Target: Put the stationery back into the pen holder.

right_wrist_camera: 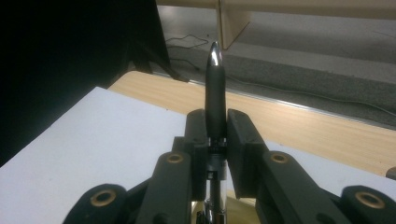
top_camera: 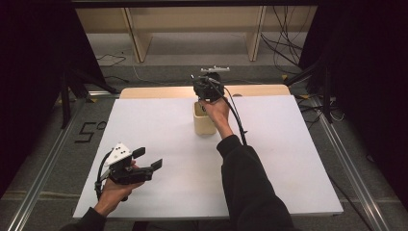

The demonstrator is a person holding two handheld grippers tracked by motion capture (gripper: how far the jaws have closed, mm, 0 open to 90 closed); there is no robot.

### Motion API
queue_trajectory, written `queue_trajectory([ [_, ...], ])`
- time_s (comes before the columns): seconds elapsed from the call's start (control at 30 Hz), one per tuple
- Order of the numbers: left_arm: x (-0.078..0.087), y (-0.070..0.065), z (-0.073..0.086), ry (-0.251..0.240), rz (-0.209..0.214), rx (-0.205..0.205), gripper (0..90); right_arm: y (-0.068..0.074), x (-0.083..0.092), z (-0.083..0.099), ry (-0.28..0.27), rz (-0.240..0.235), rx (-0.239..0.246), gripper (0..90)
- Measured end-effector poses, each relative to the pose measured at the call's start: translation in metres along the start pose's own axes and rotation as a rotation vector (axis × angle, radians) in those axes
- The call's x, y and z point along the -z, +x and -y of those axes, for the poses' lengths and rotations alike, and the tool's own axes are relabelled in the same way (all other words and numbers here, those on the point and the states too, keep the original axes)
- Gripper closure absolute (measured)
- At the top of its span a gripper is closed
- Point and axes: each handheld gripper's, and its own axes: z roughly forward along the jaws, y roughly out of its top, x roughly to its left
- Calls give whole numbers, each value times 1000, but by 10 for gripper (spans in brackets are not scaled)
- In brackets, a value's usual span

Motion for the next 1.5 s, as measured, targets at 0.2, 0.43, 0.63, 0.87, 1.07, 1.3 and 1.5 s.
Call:
queue_trajectory([
  [0.2, 0, 0, 0, 0, 0, -2, 176, 2, -3, 1, 1, 4, 9, 797],
  [0.43, 1, 0, 0, 2, 1, -5, 176, 2, -5, 5, 3, 0, 4, 796],
  [0.63, 1, 1, 0, 8, 3, -12, 176, -1, -6, 7, 4, 11, 3, 796],
  [0.87, 0, 0, 0, -1, 2, -2, 176, -1, -8, 7, -4, 15, 1, 796],
  [1.07, 1, 0, 0, 2, 3, -7, 176, -1, -10, 12, 3, 15, 2, 796],
  [1.3, 1, 0, 0, 5, 3, -10, 176, -1, -10, 16, 8, 14, 0, 795],
  [1.5, 0, 0, 0, 5, 2, -8, 176, -3, -8, 23, 6, 10, -7, 794],
])
